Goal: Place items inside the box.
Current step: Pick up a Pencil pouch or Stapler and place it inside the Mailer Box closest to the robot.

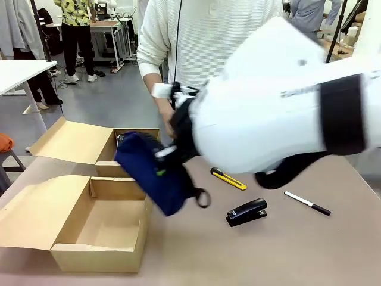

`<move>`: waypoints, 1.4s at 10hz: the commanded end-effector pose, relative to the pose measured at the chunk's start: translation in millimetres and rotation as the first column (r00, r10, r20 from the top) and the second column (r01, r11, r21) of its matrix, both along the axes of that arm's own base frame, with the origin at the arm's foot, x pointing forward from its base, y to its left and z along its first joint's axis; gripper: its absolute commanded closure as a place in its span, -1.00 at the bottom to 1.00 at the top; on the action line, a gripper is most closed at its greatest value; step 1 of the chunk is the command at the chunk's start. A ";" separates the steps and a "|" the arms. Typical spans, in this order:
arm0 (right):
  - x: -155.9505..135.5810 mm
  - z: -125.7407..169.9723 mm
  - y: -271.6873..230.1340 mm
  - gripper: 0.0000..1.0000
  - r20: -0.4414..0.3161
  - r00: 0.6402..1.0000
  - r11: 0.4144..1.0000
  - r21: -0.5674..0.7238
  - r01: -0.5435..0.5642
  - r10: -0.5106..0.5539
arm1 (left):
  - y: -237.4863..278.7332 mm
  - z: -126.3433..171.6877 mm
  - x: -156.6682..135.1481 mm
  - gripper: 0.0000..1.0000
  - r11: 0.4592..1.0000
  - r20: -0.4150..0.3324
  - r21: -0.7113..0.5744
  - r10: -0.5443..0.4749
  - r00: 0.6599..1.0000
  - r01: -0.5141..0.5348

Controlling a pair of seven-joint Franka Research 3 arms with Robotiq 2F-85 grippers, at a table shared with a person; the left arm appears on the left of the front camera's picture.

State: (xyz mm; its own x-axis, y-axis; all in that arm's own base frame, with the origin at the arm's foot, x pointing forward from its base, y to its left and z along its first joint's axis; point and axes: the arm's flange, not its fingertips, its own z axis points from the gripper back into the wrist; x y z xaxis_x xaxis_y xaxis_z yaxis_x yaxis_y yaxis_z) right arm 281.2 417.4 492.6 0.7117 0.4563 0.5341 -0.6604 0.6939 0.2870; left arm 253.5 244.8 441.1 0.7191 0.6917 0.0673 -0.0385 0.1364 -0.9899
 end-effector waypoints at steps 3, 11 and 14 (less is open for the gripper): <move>7.4 -9.7 118.8 0.84 -0.163 0.975 0.984 -0.127 0.128 -0.148 | -0.6 0.5 -1.7 -1.00 1.000 0.024 0.003 -0.004 1.000 0.004; 33.6 -54.6 175.6 0.84 -0.198 0.925 0.920 -0.292 0.261 -0.325 | -0.6 0.5 -1.7 -1.00 1.000 0.024 0.003 -0.004 1.000 0.004; 31.5 -68.0 174.1 0.84 -0.216 0.920 0.907 -0.342 0.243 -0.328 | -0.6 0.5 -1.7 -1.00 1.000 0.024 0.003 -0.004 1.000 0.004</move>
State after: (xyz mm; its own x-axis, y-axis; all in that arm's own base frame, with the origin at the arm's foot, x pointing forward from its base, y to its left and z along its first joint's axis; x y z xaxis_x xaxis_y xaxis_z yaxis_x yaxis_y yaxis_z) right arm 318.7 583.8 425.7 0.9226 0.3384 0.1851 -0.3733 0.9041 0.2080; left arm 253.3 245.0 441.1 0.7187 0.6921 0.0673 -0.0385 0.1363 -0.9899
